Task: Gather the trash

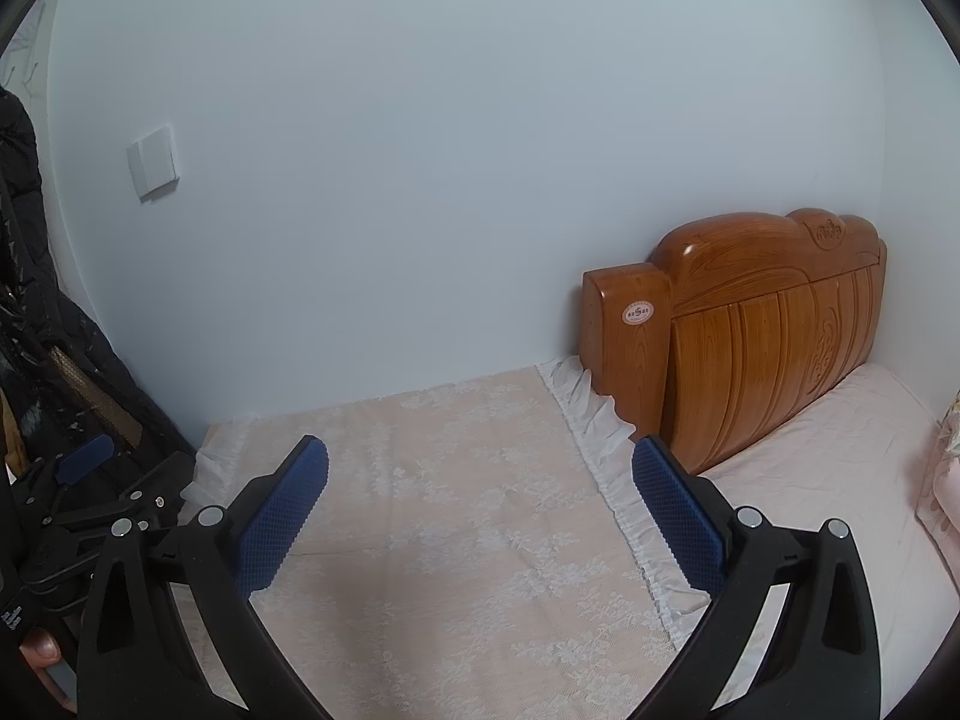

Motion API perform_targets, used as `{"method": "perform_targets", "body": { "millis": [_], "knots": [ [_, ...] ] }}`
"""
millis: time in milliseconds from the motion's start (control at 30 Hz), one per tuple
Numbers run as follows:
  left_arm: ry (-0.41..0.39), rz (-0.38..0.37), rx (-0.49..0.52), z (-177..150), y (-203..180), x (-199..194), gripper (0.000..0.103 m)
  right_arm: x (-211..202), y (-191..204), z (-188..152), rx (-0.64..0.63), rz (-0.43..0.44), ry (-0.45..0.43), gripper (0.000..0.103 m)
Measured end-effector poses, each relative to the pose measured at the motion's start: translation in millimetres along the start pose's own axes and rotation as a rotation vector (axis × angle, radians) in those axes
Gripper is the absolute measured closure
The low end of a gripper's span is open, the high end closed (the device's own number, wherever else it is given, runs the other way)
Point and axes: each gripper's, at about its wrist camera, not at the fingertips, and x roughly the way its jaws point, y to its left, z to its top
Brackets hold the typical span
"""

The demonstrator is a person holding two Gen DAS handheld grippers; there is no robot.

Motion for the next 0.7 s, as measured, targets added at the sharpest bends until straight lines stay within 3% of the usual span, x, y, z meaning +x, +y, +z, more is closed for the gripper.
{"method": "perform_targets", "body": {
  "millis": [700],
  "knots": [
    [-0.001, 0.000, 0.002, -3.6, 0.0, -2.4, 0.008, -3.3, 2.4, -2.7, -0.006, -0.004, 0.007, 0.002]
  ]
}}
